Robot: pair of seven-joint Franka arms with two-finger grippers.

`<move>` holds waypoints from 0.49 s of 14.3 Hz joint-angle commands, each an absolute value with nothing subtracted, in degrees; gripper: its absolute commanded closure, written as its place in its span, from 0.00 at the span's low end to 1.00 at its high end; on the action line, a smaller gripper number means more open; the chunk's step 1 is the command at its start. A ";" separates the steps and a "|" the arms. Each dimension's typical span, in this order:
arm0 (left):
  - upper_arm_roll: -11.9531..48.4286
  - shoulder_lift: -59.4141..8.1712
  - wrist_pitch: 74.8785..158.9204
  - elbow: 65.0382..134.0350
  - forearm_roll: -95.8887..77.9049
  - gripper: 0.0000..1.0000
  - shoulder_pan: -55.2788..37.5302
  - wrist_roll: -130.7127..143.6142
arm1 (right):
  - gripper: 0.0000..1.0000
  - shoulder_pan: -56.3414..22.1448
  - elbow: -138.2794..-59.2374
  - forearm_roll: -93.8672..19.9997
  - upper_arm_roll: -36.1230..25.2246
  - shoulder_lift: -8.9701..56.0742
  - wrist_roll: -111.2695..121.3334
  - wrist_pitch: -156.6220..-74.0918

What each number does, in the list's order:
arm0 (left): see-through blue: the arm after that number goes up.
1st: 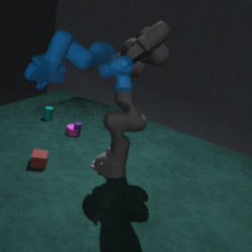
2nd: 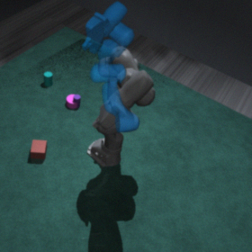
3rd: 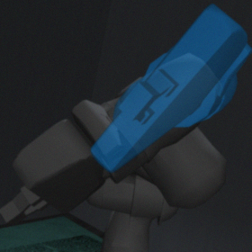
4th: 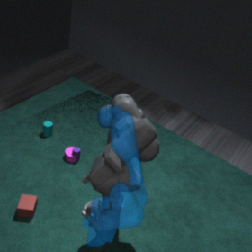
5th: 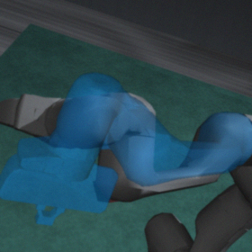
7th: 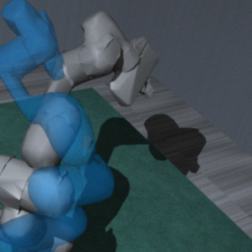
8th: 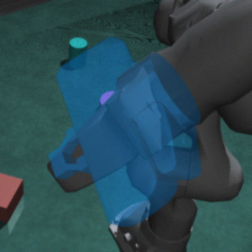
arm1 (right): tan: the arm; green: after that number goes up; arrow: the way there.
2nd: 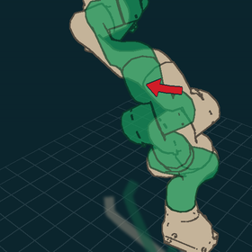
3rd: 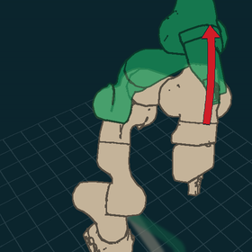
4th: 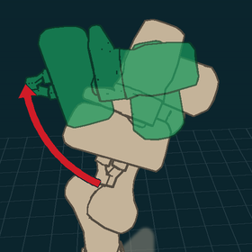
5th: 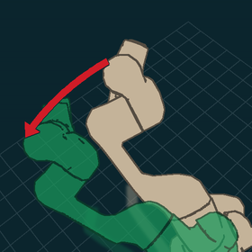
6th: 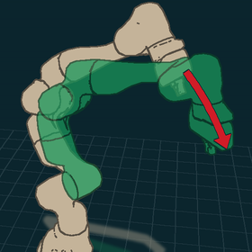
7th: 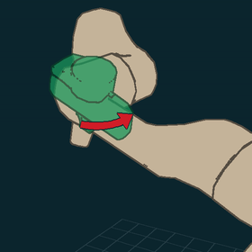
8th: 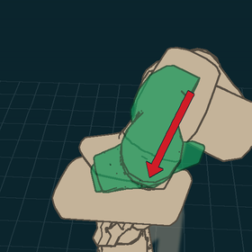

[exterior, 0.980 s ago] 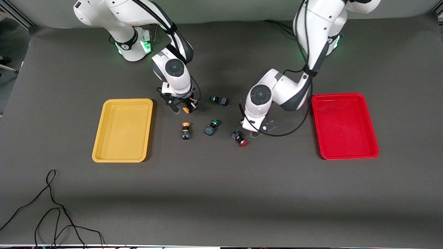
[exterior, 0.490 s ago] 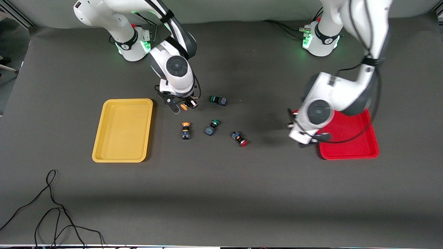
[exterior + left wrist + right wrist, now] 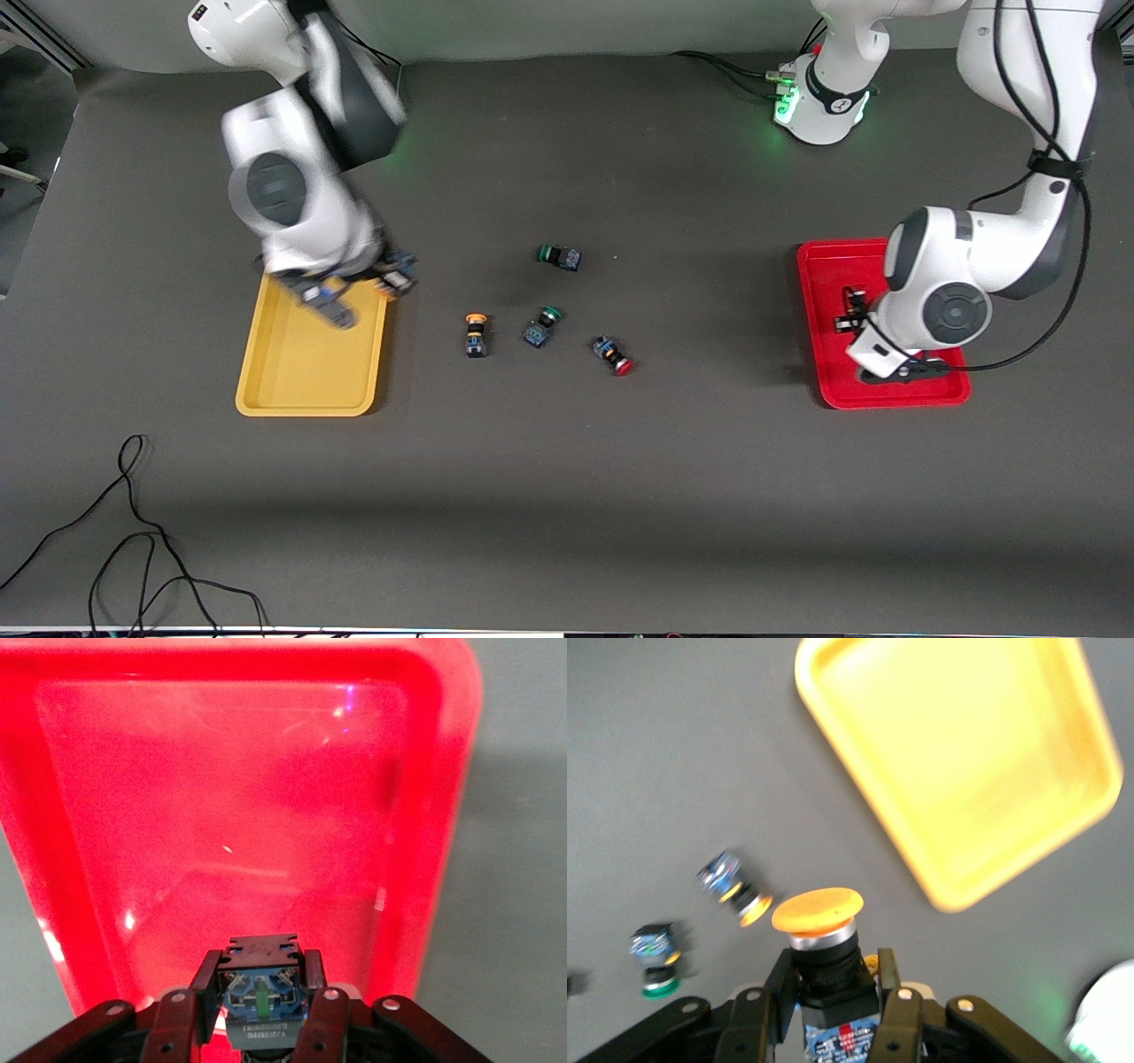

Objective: Place red and yellow buttons in trays
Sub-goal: 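Carry the yellow button to the yellow tray while the left gripper carries red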

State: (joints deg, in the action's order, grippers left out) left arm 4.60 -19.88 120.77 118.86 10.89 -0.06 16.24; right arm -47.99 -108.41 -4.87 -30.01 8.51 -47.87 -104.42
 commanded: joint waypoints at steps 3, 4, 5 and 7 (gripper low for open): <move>5.36 -18.46 126.65 125.68 12.57 0.33 1.58 15.56 | 0.90 -48.43 -108.27 -5.28 -45.50 10.11 -12.03 -107.90; 5.36 -18.37 126.22 125.77 12.57 0.12 1.58 15.56 | 0.90 -48.34 -109.06 -5.27 -47.96 10.80 -7.26 -109.41; 5.36 -17.93 125.34 125.77 12.57 0.03 1.58 15.56 | 0.90 -48.17 -110.46 -5.27 -49.64 11.33 -4.51 -111.86; 5.89 -17.14 122.79 124.55 12.05 0.01 0.97 16.08 | 0.90 -48.16 -117.47 -5.27 -50.62 11.34 -0.28 -121.15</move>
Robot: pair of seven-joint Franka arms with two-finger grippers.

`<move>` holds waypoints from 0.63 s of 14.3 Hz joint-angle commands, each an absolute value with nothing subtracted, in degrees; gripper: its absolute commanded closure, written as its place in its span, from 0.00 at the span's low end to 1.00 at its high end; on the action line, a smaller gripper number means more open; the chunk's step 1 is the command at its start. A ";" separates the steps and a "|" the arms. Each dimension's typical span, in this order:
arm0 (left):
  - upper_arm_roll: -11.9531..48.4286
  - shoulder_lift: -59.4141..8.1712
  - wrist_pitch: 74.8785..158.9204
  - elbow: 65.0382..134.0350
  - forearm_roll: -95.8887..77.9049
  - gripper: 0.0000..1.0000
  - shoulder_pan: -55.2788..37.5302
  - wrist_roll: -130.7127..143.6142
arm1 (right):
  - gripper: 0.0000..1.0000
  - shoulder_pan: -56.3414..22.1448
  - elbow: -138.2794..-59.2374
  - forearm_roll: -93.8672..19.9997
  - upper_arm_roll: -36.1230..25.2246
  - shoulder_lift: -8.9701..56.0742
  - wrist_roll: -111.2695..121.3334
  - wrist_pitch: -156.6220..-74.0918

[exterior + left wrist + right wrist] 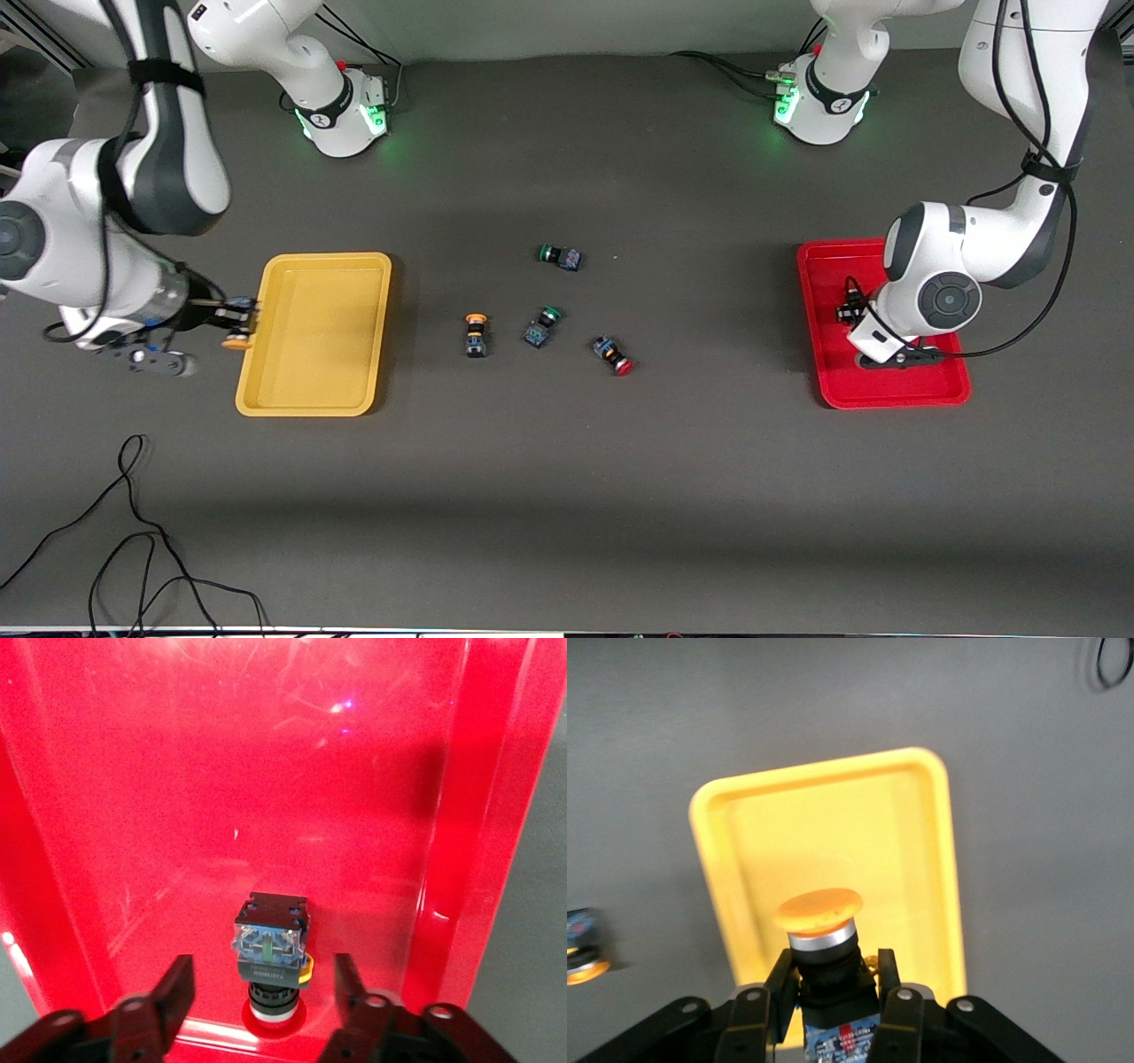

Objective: Place red and yellow buttons in trays
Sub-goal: 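Carry the yellow button to the yellow tray while the left gripper carries red, then release the yellow button in the tray while the left gripper grasps another red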

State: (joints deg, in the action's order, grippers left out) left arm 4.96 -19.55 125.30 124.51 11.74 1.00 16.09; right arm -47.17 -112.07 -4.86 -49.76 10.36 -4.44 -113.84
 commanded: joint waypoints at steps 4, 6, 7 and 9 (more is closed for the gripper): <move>7.38 -21.25 116.82 111.92 2.40 0.01 -6.57 23.08 | 0.90 -46.23 -130.15 -9.20 -50.63 15.36 5.52 -140.68; 7.47 -24.42 116.28 105.68 0.71 0.01 -11.49 31.42 | 0.90 -46.23 -130.69 -18.23 -50.36 20.45 11.57 -141.94; 7.56 -27.30 116.80 102.16 0.09 0.01 -13.86 36.77 | 0.90 -46.23 -130.52 -23.59 -50.19 23.18 16.04 -142.03; 9.13 -33.46 117.42 94.09 -3.85 0.01 -17.47 46.89 | 0.90 -46.84 -130.08 -33.97 -50.10 27.58 24.40 -142.12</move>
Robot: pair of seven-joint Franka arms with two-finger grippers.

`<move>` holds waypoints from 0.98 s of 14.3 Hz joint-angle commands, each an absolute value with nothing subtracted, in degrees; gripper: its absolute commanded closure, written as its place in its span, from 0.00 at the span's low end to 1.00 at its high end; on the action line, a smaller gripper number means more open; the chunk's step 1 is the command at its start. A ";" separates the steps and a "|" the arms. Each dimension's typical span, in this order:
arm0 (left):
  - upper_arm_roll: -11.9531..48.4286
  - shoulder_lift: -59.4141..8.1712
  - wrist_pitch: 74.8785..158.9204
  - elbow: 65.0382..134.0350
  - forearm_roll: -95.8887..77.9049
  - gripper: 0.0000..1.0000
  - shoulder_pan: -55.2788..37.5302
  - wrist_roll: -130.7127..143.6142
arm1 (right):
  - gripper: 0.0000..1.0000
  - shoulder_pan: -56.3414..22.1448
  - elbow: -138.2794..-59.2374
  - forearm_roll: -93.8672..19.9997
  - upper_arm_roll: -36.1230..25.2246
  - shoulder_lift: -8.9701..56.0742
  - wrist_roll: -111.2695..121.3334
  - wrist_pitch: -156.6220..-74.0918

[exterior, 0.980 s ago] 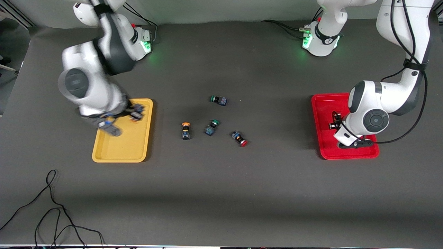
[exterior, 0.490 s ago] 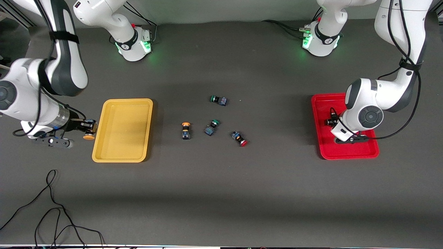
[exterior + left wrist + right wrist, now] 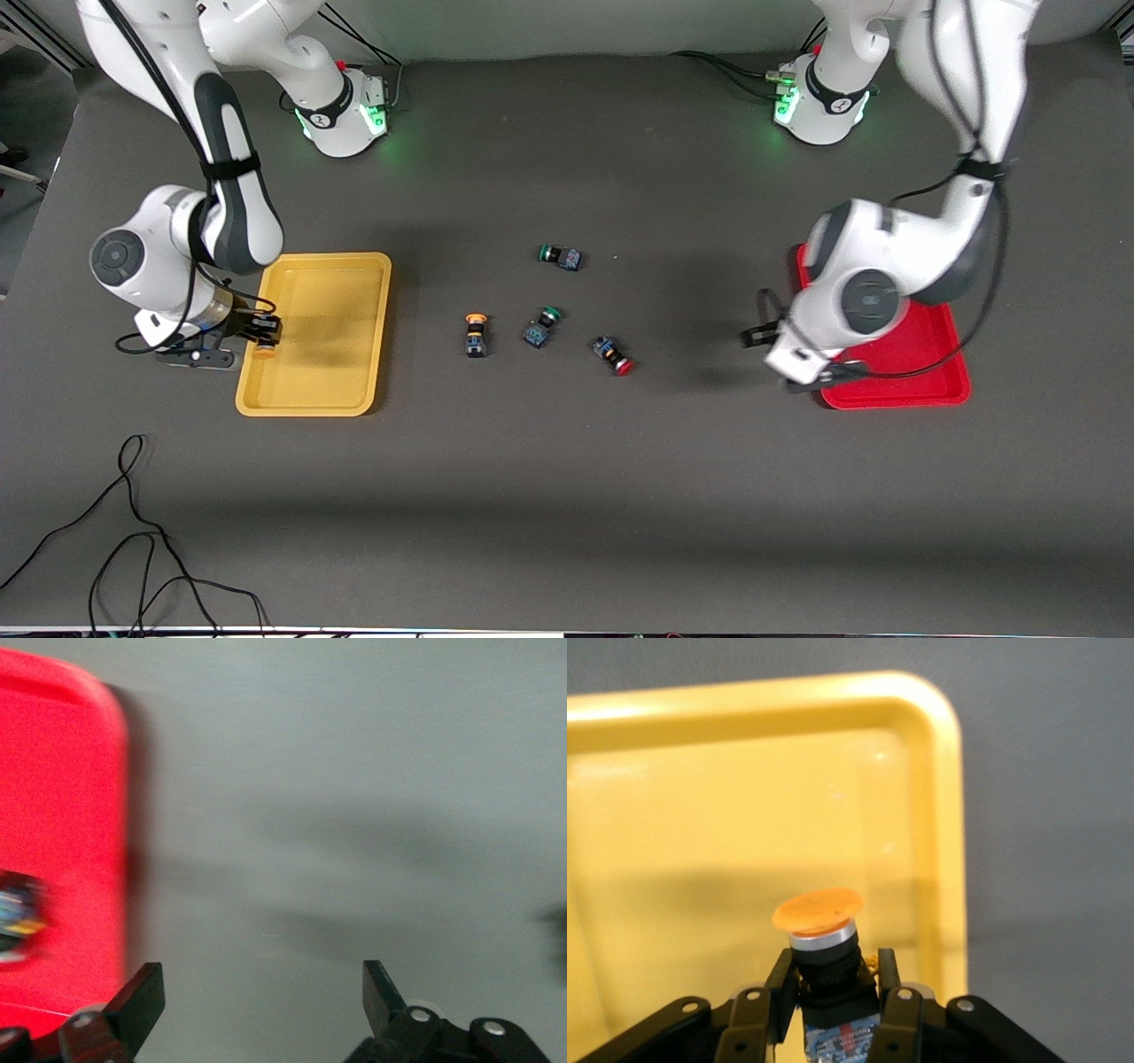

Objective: Place red and yellow buttons in trays
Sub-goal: 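Release the yellow button in the tray while the left gripper grasps another red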

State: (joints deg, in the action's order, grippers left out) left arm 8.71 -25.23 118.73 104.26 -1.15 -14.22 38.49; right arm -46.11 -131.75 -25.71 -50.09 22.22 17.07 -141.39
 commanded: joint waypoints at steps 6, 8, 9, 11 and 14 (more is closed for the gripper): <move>9.40 -45.25 122.93 78.93 -8.96 0.01 -26.36 70.28 | 0.00 -46.41 -125.70 -35.33 -50.53 27.78 24.79 -136.88; 9.32 -46.40 125.68 79.36 -8.88 0.01 -28.03 72.42 | 0.00 -47.28 -122.97 -34.98 -52.89 27.25 24.52 -132.21; 9.32 -47.02 125.68 79.45 -8.44 0.02 -28.73 72.51 | 0.00 -47.98 -121.04 -34.11 -54.65 26.99 23.13 -129.66; 9.32 -47.02 125.95 80.50 -7.56 0.04 -28.83 71.63 | 0.00 -50.61 -114.21 -27.37 -58.08 26.54 14.99 -121.86; 9.23 -46.93 127.08 83.14 -6.15 0.09 -28.83 71.54 | 0.00 -53.17 -105.66 -24.08 -59.77 25.93 6.96 -109.01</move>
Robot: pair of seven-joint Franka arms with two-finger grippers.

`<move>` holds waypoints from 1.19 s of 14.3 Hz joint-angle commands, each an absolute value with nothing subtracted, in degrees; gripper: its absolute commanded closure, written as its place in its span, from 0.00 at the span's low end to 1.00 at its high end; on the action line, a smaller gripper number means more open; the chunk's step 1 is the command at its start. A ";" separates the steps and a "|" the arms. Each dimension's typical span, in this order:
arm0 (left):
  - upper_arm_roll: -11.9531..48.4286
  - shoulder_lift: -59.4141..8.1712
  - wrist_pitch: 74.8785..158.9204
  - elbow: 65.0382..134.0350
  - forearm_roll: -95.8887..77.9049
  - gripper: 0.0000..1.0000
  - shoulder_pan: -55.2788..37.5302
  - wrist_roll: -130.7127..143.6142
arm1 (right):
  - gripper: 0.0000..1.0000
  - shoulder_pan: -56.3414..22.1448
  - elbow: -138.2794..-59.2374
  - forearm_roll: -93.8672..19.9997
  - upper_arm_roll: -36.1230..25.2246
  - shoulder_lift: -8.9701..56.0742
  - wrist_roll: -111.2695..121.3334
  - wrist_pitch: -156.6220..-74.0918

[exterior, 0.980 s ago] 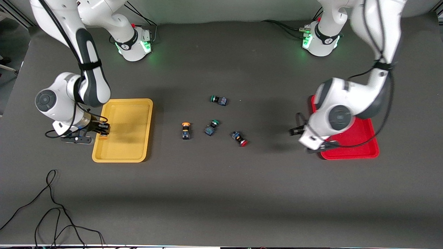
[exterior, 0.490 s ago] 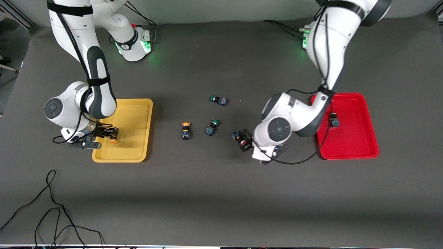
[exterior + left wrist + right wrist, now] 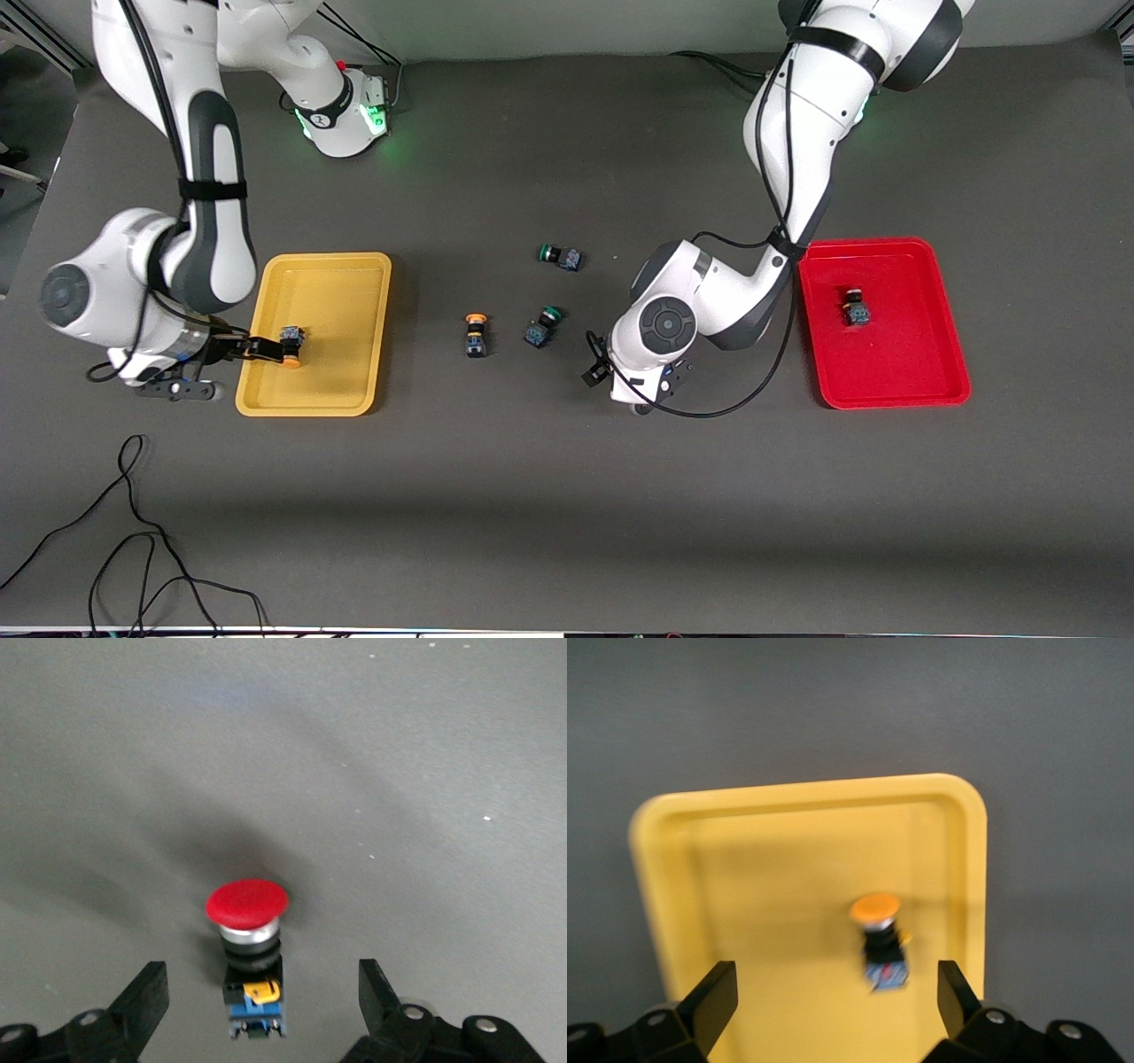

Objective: Place red and yellow buttons in trays
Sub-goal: 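Grasp a second yellow button with the right gripper while the left gripper carries red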

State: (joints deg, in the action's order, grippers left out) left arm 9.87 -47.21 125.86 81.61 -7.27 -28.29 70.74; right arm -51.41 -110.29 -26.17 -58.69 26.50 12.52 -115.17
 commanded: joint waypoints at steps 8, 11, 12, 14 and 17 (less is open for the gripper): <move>9.32 -45.80 132.11 87.80 -4.83 1.00 -28.48 71.99 | 0.00 -72.85 -102.66 -25.39 -60.65 26.45 -22.04 -109.33; 9.49 -42.29 122.12 86.40 -4.83 1.00 -25.94 69.54 | 0.00 -74.09 -102.74 -26.71 -54.17 27.86 -28.63 -115.03; 9.41 -40.36 117.82 86.48 -4.83 1.00 -24.62 65.78 | 0.00 -74.09 -102.92 -27.76 -52.05 28.73 -29.78 -117.48; 9.05 -36.58 111.64 89.71 -4.49 1.00 -21.20 56.91 | 0.00 -74.18 -103.53 -28.91 -49.93 32.24 -30.06 -121.79; 8.79 -30.34 111.53 100.77 -1.95 1.00 -13.21 43.30 | 0.00 -73.48 -108.08 -29.96 -46.42 36.12 -28.92 -133.11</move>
State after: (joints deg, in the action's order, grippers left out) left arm 8.52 -36.34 110.81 90.52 -3.41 -18.36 52.32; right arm -74.29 -105.56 -28.24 -47.92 33.30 -29.44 -126.69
